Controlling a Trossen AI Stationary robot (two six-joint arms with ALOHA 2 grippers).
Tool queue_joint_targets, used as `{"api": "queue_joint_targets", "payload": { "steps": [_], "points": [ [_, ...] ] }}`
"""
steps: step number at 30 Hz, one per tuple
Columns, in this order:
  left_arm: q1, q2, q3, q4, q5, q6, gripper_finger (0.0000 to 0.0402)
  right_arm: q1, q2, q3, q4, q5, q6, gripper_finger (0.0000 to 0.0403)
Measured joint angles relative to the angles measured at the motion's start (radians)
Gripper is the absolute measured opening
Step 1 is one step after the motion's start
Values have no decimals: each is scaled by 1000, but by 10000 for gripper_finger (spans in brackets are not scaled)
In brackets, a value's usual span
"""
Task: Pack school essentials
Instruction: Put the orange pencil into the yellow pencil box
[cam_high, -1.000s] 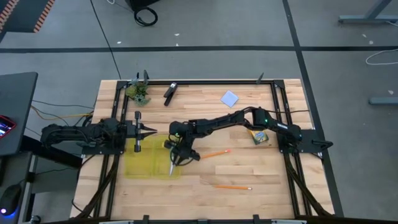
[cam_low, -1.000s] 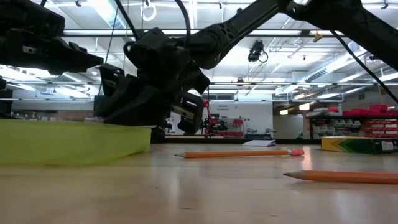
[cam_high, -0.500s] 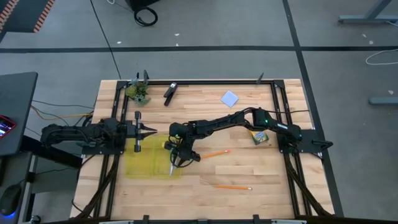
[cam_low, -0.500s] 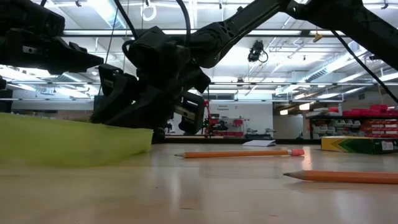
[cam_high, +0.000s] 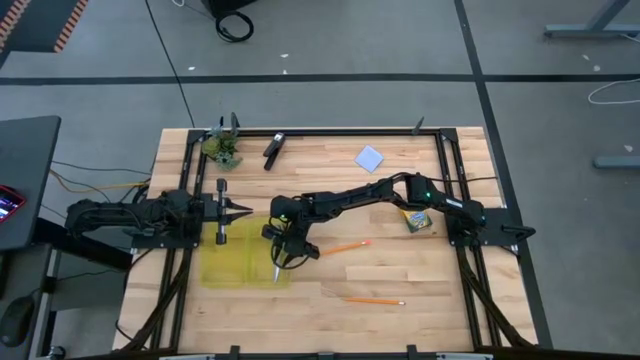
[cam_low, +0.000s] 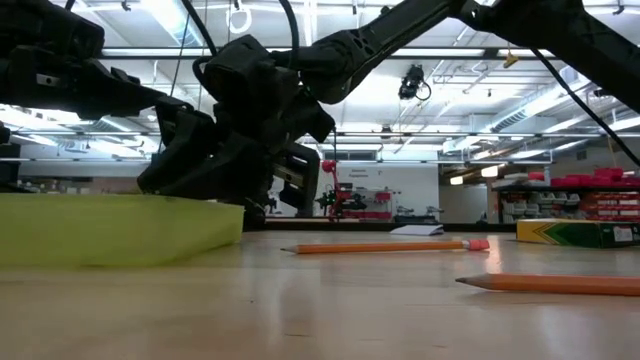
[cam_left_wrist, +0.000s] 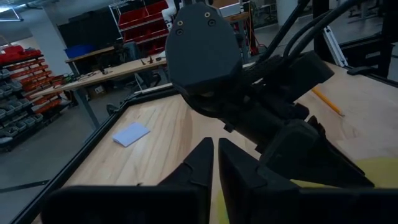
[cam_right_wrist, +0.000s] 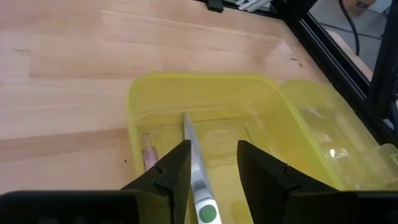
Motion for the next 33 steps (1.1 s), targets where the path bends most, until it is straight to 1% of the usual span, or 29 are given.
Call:
{"api": "queue_joint_targets", "payload": {
  "steps": [2, 7, 12, 14, 18, 24, 29, 33],
  "points": [
    [0, 0, 0, 0, 0, 0, 37, 0, 0, 1, 4, 4, 10, 136],
    [0, 0, 0, 0, 0, 0, 37, 0, 1, 37, 1, 69, 70, 136],
    [0, 0, 0, 0, 0, 0, 29, 0, 1, 63, 1, 79, 109, 136],
    [0, 0, 0, 0, 0, 0, 28, 0, 1, 69, -8, 118, 138, 135],
    [0, 0, 0, 0, 0, 0, 34, 5, 1, 107, -69, 206, 213, 135],
    [0, 0, 0, 0, 0, 0, 40, 19, 1, 183, -200, 274, 331, 135],
    [0, 0, 0, 0, 0, 0, 35, 36, 0, 247, -304, 365, 365, 135],
    [0, 0, 0, 0, 0, 0, 30, 36, -3, 264, -345, 415, 409, 132]
  ]
}}
